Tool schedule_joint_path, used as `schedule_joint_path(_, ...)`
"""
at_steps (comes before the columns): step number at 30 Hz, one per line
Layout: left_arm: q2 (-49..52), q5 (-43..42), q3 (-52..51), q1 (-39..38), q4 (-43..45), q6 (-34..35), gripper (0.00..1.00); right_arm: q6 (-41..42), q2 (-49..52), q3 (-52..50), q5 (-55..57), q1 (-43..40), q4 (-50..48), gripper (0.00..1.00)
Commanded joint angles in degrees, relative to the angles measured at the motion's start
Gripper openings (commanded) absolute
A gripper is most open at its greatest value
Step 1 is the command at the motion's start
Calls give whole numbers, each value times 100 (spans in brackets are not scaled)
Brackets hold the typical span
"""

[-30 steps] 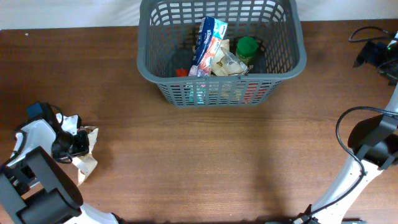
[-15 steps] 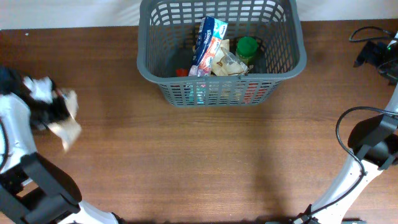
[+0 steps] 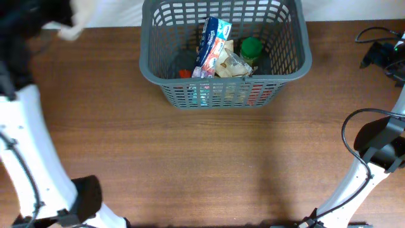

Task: Pack container
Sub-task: 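Lift the mushroom bag with the left gripper and carry it to the basket, then lower the mushroom bag into the basket and open the left gripper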

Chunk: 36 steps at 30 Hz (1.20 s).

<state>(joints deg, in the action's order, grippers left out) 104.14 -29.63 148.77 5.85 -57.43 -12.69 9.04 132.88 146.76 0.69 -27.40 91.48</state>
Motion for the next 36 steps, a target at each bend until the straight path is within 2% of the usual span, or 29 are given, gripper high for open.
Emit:
schedule_joint_path(1,57,87,22,-944,634,0,2,26,-26,-24,90,0,-2,99)
schedule_joint_path(6,584,592,13,-1928,1228,0,2,28,-26,-24,90,0,-2,99)
schedule_joint_path(12,1445,595,13,-2339,1366,2,2,28,-26,-24,90,0,-2,98)
schedule_joint_path(19,2468,590,13,-2450,1176,162,2,28,-26,-24,90,0,-2,98)
schedule_joint_path(28,3080,872,13,-2441,514,173,2,28,-26,-24,90,0,-2,99)
schedule_joint_path(34,3091,1320,9,-2444,372,173,5,26,-26,-24,90,0,-2,99)
schedule_joint_path(36,3091,1318,9,-2444,334,173,13,26,-26,-24,90,0,-2,99)
